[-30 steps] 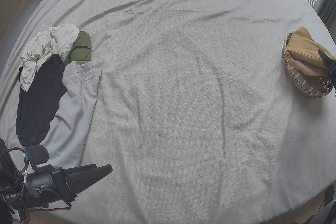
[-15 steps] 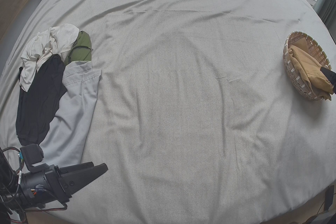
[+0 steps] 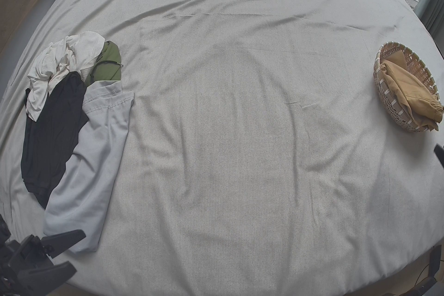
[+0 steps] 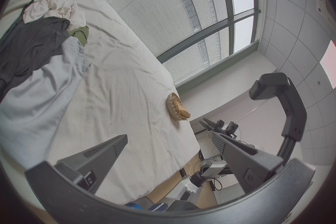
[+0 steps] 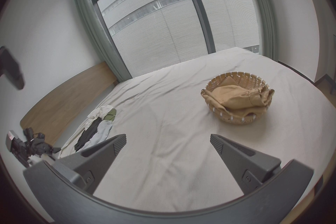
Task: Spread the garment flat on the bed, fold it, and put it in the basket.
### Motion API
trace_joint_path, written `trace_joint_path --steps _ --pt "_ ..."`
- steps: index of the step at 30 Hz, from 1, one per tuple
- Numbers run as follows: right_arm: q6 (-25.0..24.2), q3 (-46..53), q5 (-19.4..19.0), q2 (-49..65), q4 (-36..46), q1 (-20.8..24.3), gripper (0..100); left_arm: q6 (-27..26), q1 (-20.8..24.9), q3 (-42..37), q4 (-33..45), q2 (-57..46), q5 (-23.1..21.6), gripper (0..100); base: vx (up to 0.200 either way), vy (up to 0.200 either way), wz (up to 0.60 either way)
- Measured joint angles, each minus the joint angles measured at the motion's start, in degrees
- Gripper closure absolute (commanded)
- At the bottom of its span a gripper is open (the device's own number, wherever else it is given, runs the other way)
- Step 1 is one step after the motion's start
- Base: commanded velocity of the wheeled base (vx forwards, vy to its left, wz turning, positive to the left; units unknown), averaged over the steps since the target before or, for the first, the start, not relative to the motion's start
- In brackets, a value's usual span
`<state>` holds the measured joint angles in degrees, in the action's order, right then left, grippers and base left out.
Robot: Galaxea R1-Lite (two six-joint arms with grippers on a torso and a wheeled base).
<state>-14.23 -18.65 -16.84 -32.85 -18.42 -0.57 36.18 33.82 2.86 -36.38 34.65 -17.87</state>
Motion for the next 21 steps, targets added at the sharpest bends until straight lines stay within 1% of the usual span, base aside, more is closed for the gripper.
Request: trace_joint_path --steps 3,6,8,11,13,16,17,18,19,20,21 --pt "0.22 3.88 -0.57 7.72 3.05 0.5 0 -0.55 -2.49 -0.91 4.17 -5.84 -1.48 0 0.0 0.0 0.0" --pt "0.74 6.84 -1.11 15.77 9.5 0.71 0 -0.96 -6.07 -1.52 7.86 -11.39 -3.17 0 0.0 0.0 0.0" --pt "2.38 9.36 -1.3 21.14 14.1 0.78 0 -1.58 -9.48 -1.71 10.52 -15.17 -4.16 0 0.0 0.0 0.0" --pt "4.49 12.59 -0.45 25.75 16.73 0.71 0 -4.11 -13.29 -1.79 13.47 -19.27 -4.79 0 0.0 0.0 0.0" --pt "6.66 14.64 2.0 28.09 16.68 0.67 0 -8.44 -15.8 -1.85 15.86 -22.09 -4.49 0 0.0 0.0 0.0" --pt "11.14 16.2 8.36 29.9 15.85 0.62 0 -14.64 -17.77 -1.85 18.42 -24.62 -1.65 0 0.0 0.0 0.0" --pt "13.28 16.62 11.53 30.4 15.64 0.6 0 -17.34 -18.42 -1.85 19.77 -25.44 0.06 0 0.0 0.0 0.0" --pt "14.54 16.9 13.58 30.71 15.45 0.6 0 -19.46 -19.02 -1.85 21.47 -26.05 1.69 0 0.0 0.0 0.0" --pt "15.51 17.12 15.2 30.96 15.41 0.6 0 -20.66 -19.46 -1.85 23.03 -26.42 2.99 0 0.0 0.0 0.0" --pt "16.25 17.31 16.76 31.23 15.36 0.57 0 -22.02 -20.2 -1.88 25.65 -26.93 5.39 0 0.0 0.0 0.0" --pt "16.57 17.36 17.43 31.38 15.27 0.57 0 -22.7 -20.78 -1.88 27.47 -27.27 7.61 0 0.0 0.0 0.0"
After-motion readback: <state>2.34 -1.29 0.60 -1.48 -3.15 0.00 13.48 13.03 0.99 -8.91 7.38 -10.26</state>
